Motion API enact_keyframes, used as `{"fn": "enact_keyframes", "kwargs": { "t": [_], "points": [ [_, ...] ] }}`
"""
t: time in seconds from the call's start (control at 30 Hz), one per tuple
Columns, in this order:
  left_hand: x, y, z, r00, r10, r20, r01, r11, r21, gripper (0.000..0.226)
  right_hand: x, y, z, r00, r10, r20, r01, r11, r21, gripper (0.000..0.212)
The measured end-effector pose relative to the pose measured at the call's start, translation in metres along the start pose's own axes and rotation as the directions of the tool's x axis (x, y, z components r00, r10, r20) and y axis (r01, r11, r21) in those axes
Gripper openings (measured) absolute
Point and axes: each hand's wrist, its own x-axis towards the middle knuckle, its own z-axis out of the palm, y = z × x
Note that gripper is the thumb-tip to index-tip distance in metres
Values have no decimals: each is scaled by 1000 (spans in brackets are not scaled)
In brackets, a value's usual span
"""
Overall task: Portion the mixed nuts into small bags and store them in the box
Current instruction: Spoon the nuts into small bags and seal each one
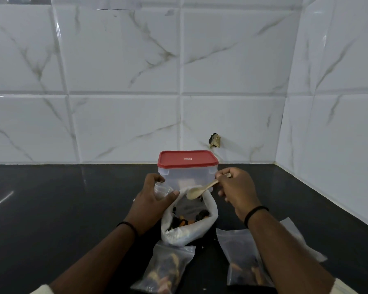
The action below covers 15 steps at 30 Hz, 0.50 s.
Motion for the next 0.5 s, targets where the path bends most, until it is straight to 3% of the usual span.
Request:
{"fn": "enact_keyframes", "kwargs": {
  "t": [0.13,0.23,0.33,0.4,0.47,0.5],
  "points": [
    [0,10,-2,997,-15,-75,-6,964,-265,35,2,10,1,994,89,65,-75,979,-189,15],
    [0,17,-5,997,-59,-56,21,856,-516,29,4,14,2,992,75,98,-43,956,-291,13],
    [-2,24,-7,994,-89,71,113,697,-708,37,6,18,0,994,-11,112,62,882,-467,12],
    [-4,26,-9,988,-79,131,152,631,-761,37,6,18,1,988,-129,83,153,779,-608,15],
    [-5,28,-10,985,-68,156,166,589,-791,35,5,15,3,957,-285,61,259,735,-626,17],
    [-6,29,-11,984,-55,167,168,568,-805,35,2,11,4,940,-329,85,318,762,-564,19]
  ]
}}
